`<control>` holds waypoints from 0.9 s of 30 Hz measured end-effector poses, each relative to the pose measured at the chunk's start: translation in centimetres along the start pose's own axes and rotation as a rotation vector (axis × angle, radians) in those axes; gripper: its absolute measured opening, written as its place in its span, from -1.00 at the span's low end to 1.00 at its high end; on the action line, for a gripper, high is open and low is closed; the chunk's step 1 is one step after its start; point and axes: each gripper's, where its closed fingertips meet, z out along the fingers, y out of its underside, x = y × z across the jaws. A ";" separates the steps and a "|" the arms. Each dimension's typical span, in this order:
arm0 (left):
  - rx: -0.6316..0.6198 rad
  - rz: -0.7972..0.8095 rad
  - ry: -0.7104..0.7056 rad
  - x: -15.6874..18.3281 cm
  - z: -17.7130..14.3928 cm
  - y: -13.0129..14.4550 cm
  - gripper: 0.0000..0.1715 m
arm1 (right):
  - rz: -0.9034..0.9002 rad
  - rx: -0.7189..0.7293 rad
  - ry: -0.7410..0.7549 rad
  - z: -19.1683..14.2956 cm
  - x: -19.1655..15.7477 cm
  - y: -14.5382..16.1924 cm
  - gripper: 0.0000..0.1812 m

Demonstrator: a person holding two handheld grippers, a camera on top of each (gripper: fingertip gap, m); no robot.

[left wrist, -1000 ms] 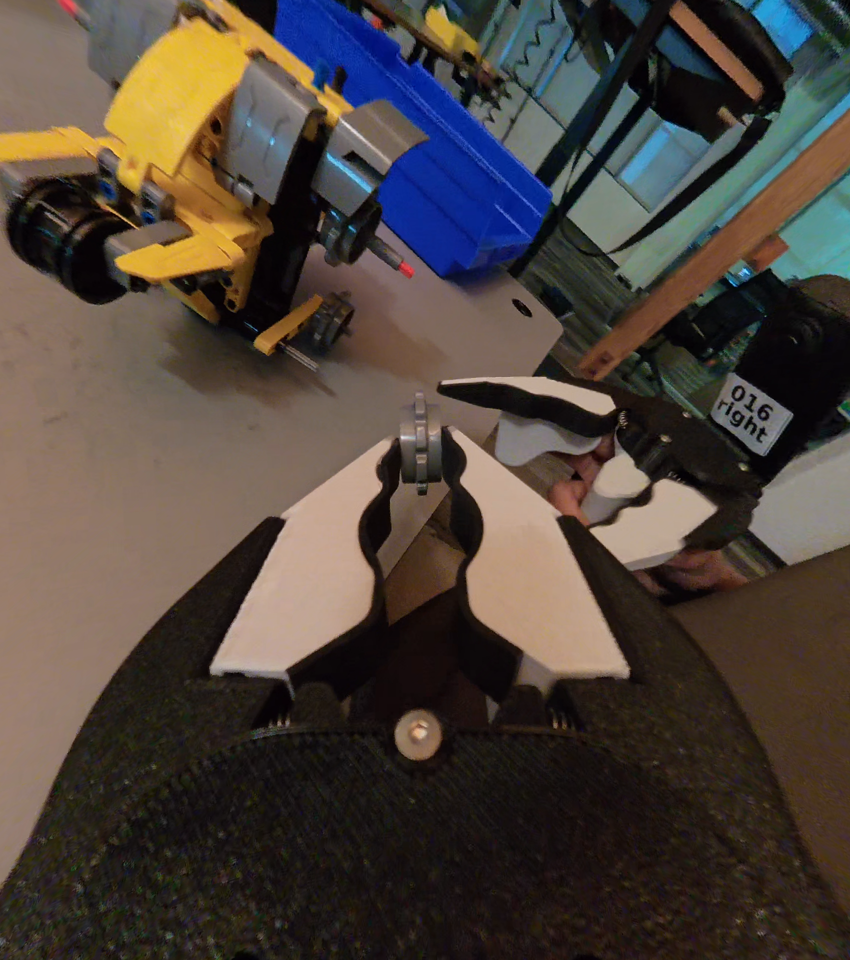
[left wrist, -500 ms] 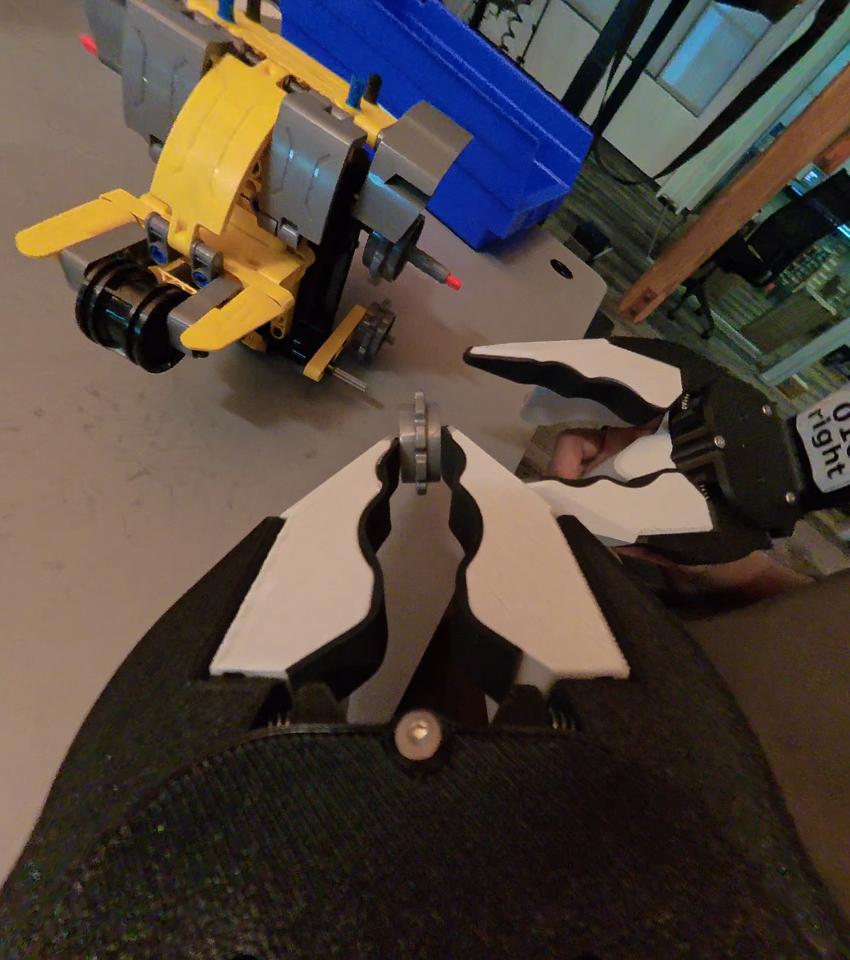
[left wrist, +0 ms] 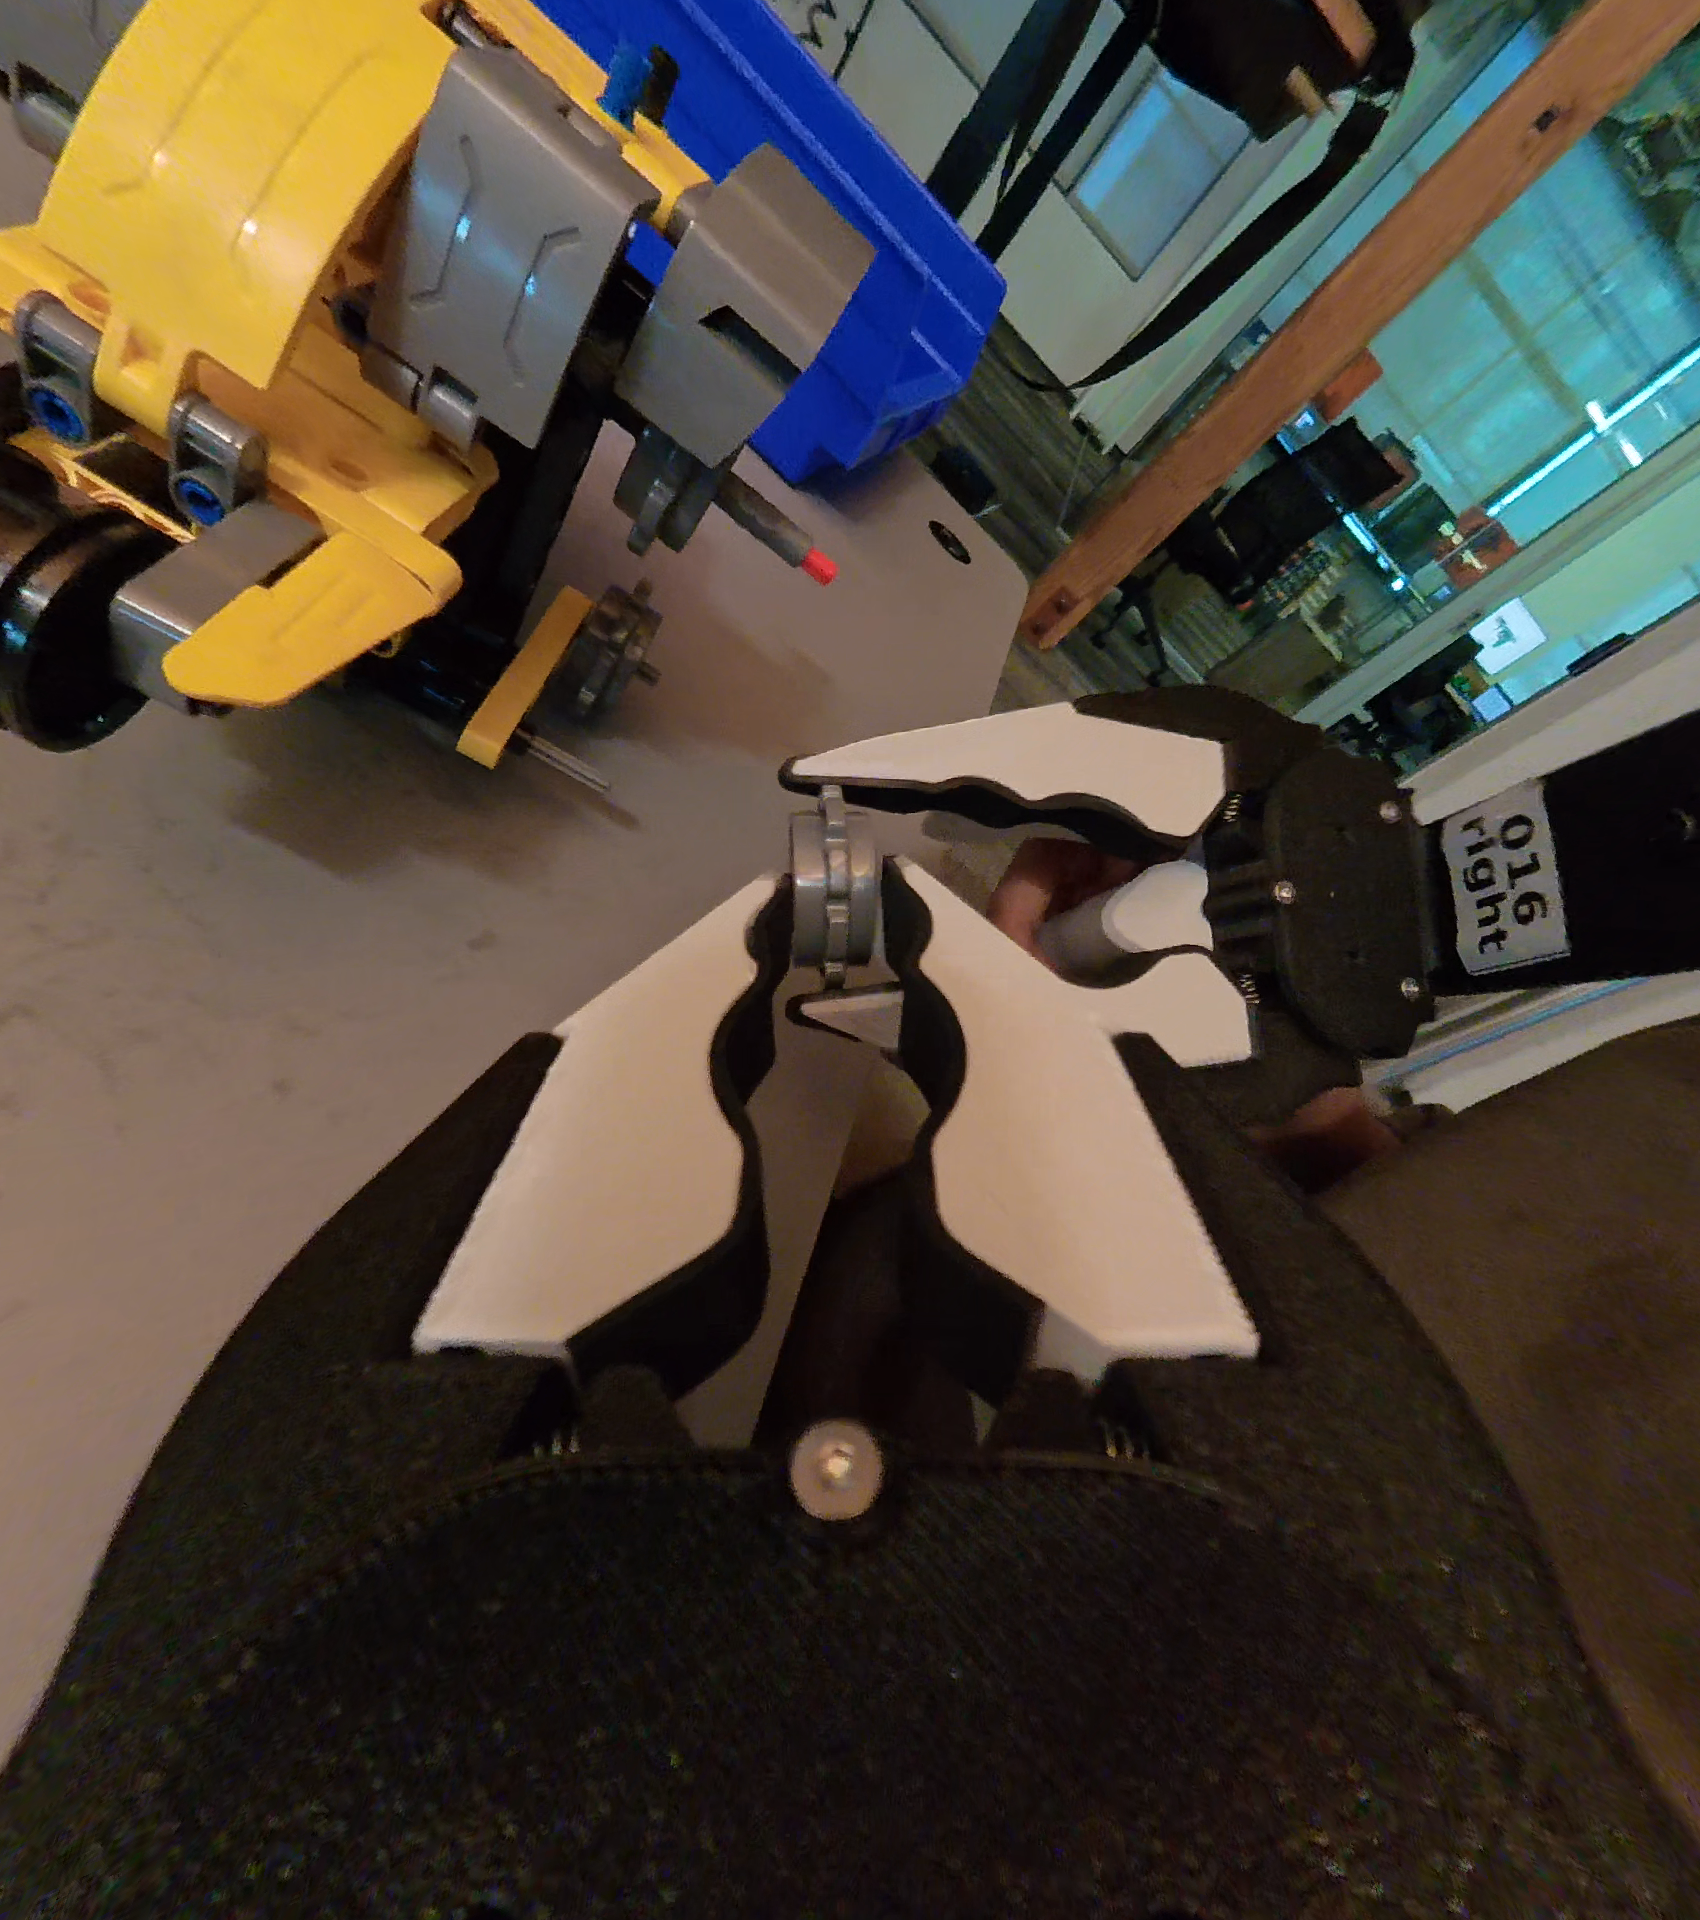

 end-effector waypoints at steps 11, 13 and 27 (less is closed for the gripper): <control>-0.084 0.082 -0.183 -3.1 0.6 0.1 -0.22 | 0.057 -0.097 0.077 1.0 2.2 3.4 -0.54; -0.128 0.124 -0.217 -3.7 1.2 0.2 -0.16 | 0.055 -0.129 0.082 1.3 2.4 3.8 -0.54; -0.196 0.172 -0.083 -2.2 2.6 1.1 -0.44 | 0.163 -0.189 -0.032 -0.4 1.0 6.0 -0.54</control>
